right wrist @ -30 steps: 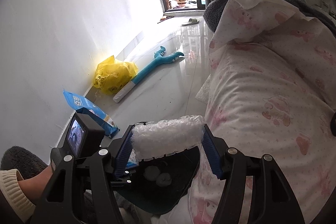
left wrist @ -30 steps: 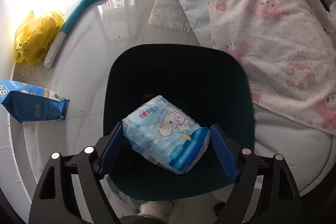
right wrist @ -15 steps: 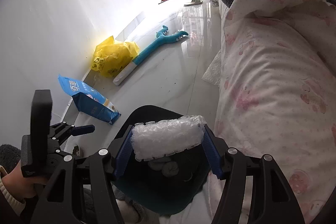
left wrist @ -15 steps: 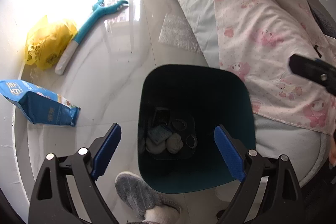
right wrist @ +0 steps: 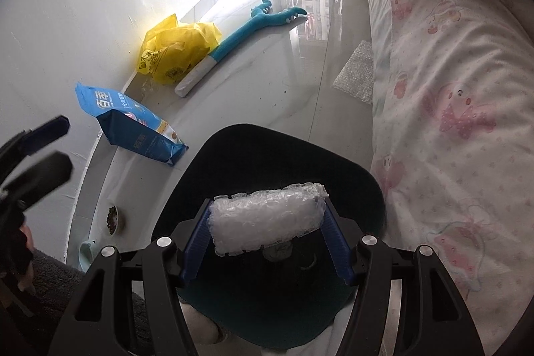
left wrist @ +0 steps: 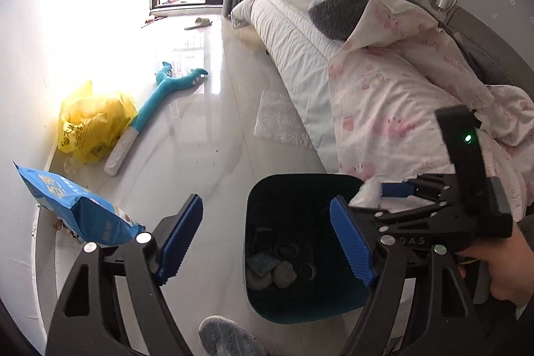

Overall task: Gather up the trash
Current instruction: 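Lower the bubble wrap in the right gripper into the black bin and open, then move both tools back over the black clip and bubble wrap on the duvet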

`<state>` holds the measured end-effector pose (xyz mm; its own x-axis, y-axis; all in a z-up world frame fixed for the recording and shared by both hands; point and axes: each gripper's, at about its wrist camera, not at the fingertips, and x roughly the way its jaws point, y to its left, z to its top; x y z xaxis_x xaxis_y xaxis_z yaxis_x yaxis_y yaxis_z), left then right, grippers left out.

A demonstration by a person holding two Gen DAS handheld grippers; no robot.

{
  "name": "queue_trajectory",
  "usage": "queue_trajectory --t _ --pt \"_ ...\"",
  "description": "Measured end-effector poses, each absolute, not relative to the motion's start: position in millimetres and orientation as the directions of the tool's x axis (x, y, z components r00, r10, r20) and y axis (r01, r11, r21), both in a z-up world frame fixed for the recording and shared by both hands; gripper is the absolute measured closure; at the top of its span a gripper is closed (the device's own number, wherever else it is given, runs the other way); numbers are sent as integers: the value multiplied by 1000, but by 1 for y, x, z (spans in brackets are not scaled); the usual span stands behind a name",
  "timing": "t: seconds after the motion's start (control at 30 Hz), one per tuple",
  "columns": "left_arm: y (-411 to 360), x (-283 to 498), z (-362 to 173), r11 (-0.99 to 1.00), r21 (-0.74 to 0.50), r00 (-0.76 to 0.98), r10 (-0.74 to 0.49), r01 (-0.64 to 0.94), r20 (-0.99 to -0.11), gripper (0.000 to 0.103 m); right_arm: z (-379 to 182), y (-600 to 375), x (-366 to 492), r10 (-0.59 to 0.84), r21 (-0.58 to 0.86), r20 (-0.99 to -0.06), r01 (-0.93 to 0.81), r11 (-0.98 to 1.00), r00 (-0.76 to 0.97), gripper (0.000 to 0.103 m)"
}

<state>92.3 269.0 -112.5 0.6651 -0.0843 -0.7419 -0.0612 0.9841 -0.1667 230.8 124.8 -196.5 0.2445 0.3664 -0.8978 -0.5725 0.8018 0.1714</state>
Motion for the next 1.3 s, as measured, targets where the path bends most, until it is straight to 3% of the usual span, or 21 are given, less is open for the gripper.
queue_trajectory --t 0.27,0.47,0.67,1.07,1.3 --pt "269 89 -81 987 -155 737 -78 -37 -671 29 -217 138 227 337 165 -922 -597 785 190 38" --pt "270 88 -59 991 -134 782 -66 -22 -620 29 -219 139 224 338 156 -920 -611 776 195 28" --pt "266 91 -49 995 -98 781 -36 -32 -624 29 -214 140 220 347 153 -914 -611 777 211 28" --pt "231 105 -13 992 -121 821 -103 42 -561 23 -168 104 220 447 191 -835 -591 784 322 26" --pt "193 121 1 986 -135 832 -157 100 -532 17 -137 74 224 438 139 -796 -577 805 418 25"
